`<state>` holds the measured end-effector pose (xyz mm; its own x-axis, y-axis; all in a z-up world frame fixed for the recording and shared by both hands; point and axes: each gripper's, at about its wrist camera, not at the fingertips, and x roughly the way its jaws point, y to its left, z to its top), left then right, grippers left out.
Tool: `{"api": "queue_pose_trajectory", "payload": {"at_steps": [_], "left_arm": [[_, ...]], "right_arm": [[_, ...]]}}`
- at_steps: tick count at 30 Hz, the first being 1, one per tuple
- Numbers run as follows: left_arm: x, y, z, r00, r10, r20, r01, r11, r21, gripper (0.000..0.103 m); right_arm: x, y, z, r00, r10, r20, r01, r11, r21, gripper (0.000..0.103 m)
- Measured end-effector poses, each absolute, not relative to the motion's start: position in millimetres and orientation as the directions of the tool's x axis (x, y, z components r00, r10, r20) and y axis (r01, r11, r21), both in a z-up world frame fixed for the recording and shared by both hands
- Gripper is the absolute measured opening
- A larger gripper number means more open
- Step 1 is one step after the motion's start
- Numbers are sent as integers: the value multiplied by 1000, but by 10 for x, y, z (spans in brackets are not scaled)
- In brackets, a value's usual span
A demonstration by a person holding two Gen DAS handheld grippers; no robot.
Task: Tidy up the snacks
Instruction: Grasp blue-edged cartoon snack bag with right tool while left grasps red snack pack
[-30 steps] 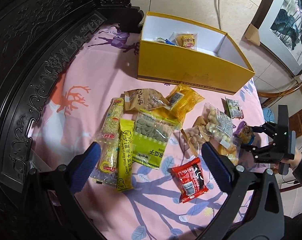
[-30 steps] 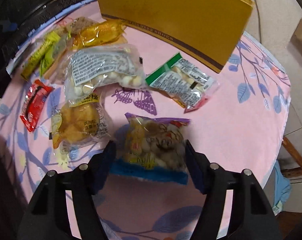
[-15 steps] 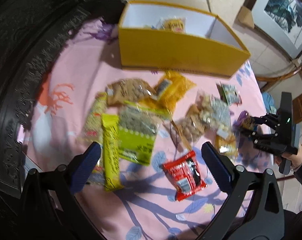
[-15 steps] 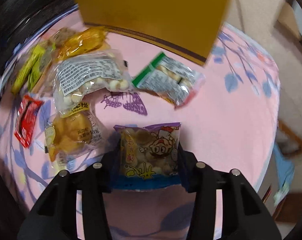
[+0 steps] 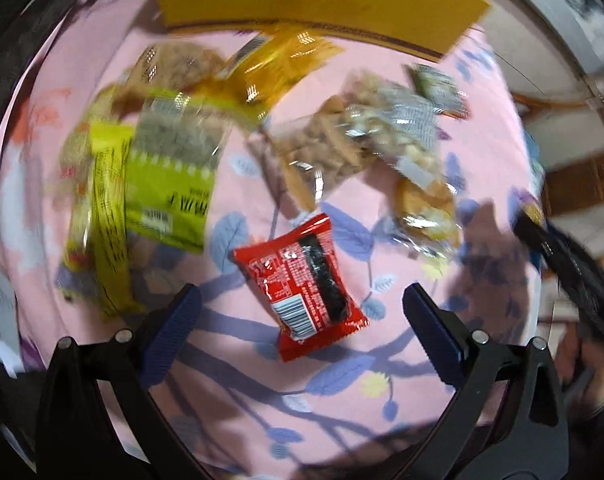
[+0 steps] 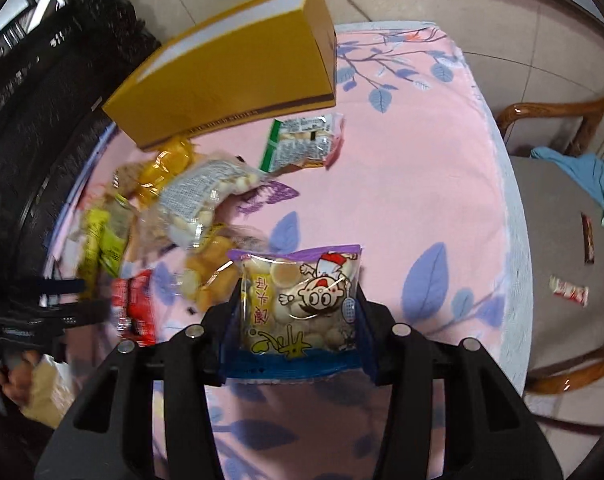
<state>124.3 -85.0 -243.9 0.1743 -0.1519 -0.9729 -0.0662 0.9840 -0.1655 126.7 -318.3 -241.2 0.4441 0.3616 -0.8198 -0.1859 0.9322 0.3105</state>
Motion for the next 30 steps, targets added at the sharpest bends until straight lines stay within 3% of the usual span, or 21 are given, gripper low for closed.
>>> {"api": "queue_pose_trajectory", "payload": {"at_steps": [3,9,11,15,18,20,21,30], "left_arm": [[1233,-801,-2614,171,-136,-976,-216,961,-172,101],[1174,-810,-2750,184,-51,-982,-331,937,-111,100],[1169,-820,-2812,174,-53,-983,-353,929,-112,90],[1137,-893,-2872,170,-13,-985,-362,929,-74,85],[1076,-957,-2868,172,30,-985,-366,930,-35,75],[1080,-1032,-2850,179,55,-982,-354,935,-12,51],[1089,-1037,-2825,182,65,-981,-343,939,-2,46],[1033,-1026,-2685,233,7,-972,-254,966,-54,45]], "right_arm": [[1252,-3126,-2443,424,407,-809,-201,913,355,49],[1236,-3014,-2462,367,471,-802,-308,875,373,49],[1246,-3017,-2469,360,482,-799,-317,868,381,49],[1255,-3023,-2502,343,502,-794,-334,855,396,49],[1261,-3034,-2533,332,509,-794,-339,850,403,49],[1273,-3039,-2554,326,511,-796,-341,848,405,49],[1277,-3037,-2557,326,511,-795,-340,849,406,49],[1305,-3026,-2511,349,498,-794,-328,858,394,49]]}}
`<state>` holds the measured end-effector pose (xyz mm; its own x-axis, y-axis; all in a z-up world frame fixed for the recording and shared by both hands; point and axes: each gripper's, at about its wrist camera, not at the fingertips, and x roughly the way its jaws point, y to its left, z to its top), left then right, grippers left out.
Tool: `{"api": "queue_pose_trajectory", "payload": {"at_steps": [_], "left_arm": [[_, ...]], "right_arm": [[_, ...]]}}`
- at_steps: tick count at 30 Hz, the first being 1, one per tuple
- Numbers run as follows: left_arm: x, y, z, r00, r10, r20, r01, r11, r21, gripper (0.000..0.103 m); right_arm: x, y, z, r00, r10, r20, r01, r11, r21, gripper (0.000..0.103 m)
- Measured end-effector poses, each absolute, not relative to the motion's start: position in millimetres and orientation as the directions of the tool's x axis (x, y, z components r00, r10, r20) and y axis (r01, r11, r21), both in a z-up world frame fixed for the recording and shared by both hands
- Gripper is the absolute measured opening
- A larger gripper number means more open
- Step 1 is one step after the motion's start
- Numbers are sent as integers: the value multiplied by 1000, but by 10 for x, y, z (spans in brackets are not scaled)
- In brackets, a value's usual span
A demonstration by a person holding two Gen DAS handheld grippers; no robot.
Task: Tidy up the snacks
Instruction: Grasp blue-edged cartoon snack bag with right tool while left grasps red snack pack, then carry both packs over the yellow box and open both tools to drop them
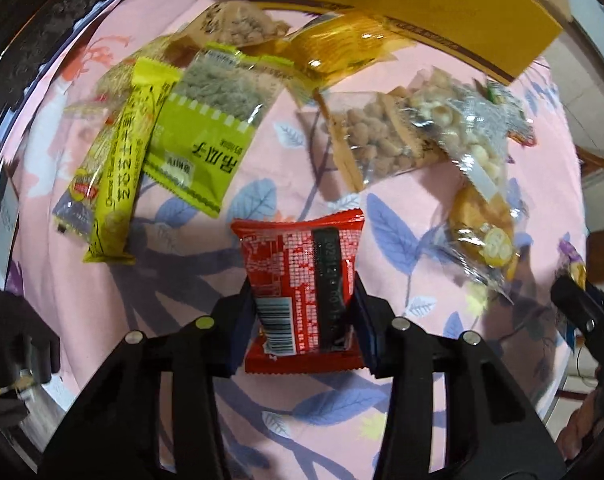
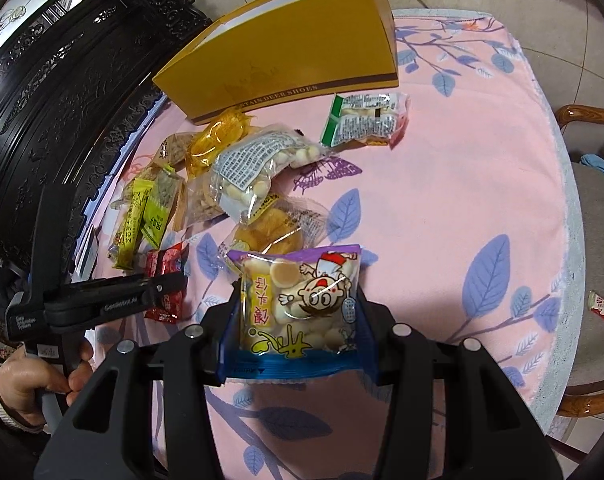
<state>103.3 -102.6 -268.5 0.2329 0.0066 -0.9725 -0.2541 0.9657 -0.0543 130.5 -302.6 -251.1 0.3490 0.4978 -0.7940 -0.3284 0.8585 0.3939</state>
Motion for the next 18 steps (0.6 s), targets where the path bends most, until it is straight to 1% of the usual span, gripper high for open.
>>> {"api": "queue_pose_trajectory", "payload": {"at_steps": [4,9,13,18], "left_arm": [[968,-973,-2451,296,-6,-955,-190,980,-65,45],[1077,-901,-2081,386,-21,-922,-118,990,-72,45],[1329,-747,-1680,487,-35,-873,-79,993,-85,45],[1935,-610,-1222,601,-61,-797,-43,993,-109,45]], "right_arm": [[1282,-3044,-2462,373,479,-795,-296,873,387,49],[1298,-2977,-2329,398,470,-788,-282,880,382,49],[1454,-2836,-2035,451,480,-752,-304,876,376,49],[1881,-2636,-1585,550,488,-678,-312,873,375,49]]}}
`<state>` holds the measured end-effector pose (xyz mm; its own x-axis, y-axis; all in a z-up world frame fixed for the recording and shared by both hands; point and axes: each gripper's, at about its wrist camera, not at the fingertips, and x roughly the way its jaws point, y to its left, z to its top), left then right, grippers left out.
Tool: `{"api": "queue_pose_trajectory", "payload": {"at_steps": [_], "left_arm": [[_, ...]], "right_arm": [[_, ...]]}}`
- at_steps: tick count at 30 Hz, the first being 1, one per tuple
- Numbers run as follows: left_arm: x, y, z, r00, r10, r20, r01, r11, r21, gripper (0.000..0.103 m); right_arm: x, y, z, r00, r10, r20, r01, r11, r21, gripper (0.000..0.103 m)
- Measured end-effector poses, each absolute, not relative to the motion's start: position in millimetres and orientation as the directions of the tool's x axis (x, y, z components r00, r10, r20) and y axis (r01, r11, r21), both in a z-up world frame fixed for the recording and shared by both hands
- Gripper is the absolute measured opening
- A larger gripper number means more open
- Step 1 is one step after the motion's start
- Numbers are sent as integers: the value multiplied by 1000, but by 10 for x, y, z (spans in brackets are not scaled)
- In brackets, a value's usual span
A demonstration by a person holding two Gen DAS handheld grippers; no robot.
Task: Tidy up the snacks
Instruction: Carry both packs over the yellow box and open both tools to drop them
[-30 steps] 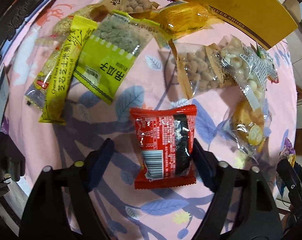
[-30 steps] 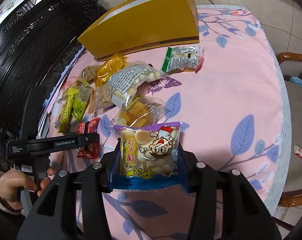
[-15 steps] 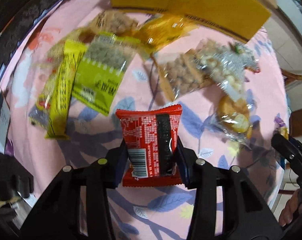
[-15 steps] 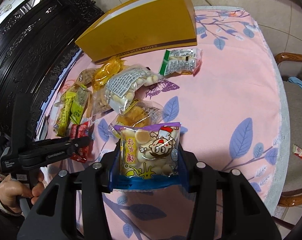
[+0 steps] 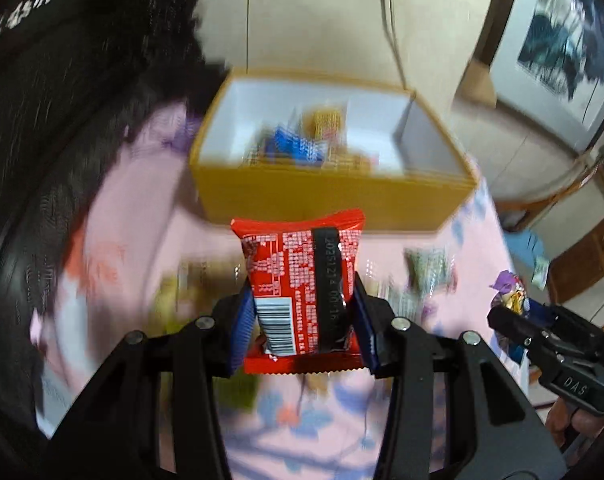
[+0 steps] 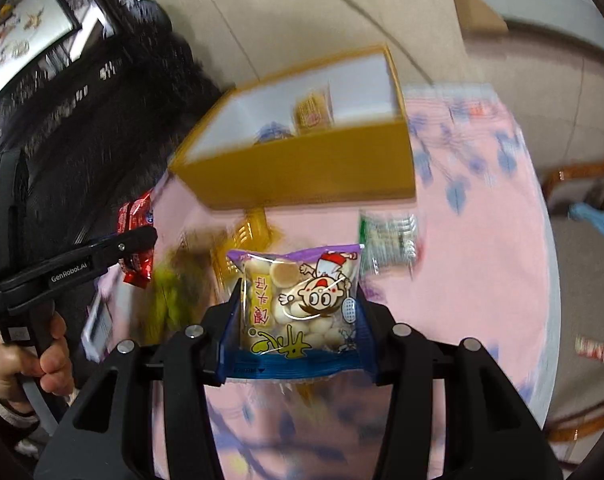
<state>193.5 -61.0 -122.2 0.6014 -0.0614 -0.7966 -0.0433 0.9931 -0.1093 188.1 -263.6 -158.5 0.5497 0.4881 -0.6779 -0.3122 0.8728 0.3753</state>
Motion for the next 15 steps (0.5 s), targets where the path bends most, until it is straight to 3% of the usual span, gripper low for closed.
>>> {"api": "queue_pose_trajectory", "payload": {"at_steps": [9,15], "left_arm": [[2911,-477,-507,734,-93,-673,18,993,-118,45],[3434,-482,-219,773,-81,-629,45,996,-73,49]], "right_arm": [[2760,-2389,-632,745,432,-508,-316,900,302,49],[3268,-2241,-438,782,389,-487,-307,921,242,50]]}}
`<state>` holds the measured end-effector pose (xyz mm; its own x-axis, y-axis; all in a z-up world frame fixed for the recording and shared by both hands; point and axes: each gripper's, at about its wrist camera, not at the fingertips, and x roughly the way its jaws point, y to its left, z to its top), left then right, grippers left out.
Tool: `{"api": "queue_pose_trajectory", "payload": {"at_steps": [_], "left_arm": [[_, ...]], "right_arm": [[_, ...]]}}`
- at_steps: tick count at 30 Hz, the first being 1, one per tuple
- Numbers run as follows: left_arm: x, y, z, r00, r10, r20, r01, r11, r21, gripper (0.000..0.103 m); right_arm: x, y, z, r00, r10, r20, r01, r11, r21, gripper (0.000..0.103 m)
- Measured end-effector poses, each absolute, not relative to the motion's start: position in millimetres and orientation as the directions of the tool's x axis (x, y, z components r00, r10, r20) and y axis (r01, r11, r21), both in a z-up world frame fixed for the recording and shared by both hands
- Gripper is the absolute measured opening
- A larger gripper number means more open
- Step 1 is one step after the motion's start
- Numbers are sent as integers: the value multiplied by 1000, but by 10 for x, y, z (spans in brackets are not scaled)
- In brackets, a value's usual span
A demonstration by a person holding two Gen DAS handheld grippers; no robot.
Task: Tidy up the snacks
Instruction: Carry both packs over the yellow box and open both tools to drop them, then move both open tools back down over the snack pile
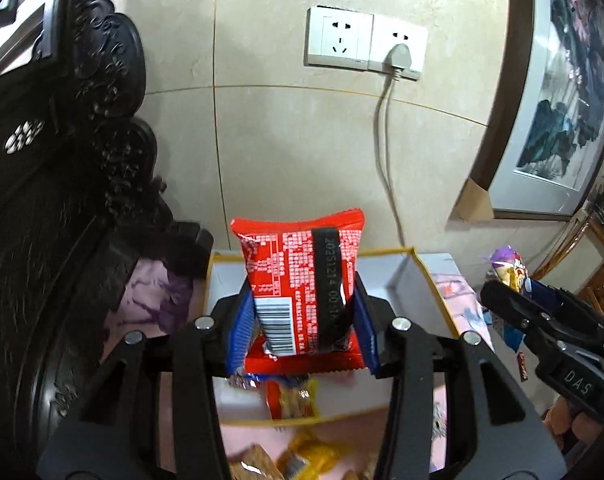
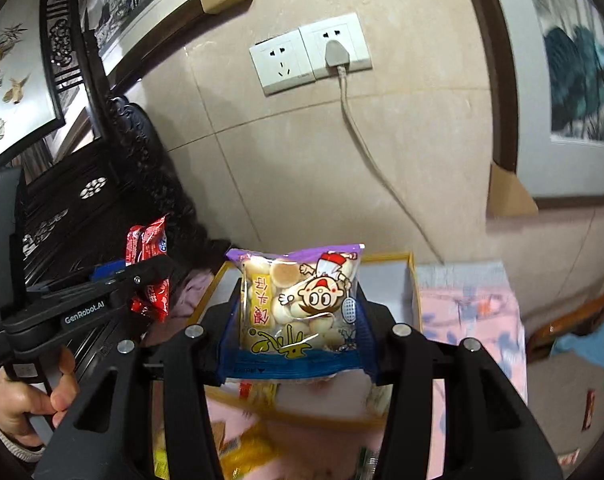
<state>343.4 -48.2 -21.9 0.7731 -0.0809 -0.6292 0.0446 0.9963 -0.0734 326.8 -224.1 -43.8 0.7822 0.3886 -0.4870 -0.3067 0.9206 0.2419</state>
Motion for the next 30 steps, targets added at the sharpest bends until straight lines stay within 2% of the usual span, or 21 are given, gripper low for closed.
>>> {"api": "queue_pose_trajectory", "payload": {"at_steps": [2,3,4,5,6,12,20,25,30], "left_arm": [[3523,-480,-215,780,-66,-622,38,998,-59,87],[3556,-492,-194,789,-49,-612,32,999,-39,95],[3553,-508,-192,795,-40,-606,31,999,-25,101],[3551,-508,-176,800,-25,-599,21,1000,-14,101],[3548,-483,-149,806,-19,-592,12,1000,-16,101],[3451,-348,-93,801,-69,-595,15,995,-95,101],[2997,-382,-23,823,-56,-565,31,998,-54,101],[2673,-375,-123,797,-47,-602,26,999,-44,101],[2245,-205,-309,765,-49,-642,-9,996,-87,101]], "right_arm": [[3369,-2198,-438,784,383,-488,-303,923,237,51],[3419,-2178,-437,785,382,-488,-304,924,234,56],[3453,-2149,-421,786,378,-489,-300,925,233,67],[3469,-2151,-405,800,353,-486,-276,934,225,89],[3453,-2150,-388,813,332,-479,-256,942,219,102],[3341,-2163,-355,820,313,-479,-238,948,211,102],[2991,-2230,-415,812,275,-515,-215,961,175,102],[2695,-2294,-557,792,275,-545,-208,961,183,102],[2343,-2503,-884,740,333,-584,-208,940,272,102]]}}
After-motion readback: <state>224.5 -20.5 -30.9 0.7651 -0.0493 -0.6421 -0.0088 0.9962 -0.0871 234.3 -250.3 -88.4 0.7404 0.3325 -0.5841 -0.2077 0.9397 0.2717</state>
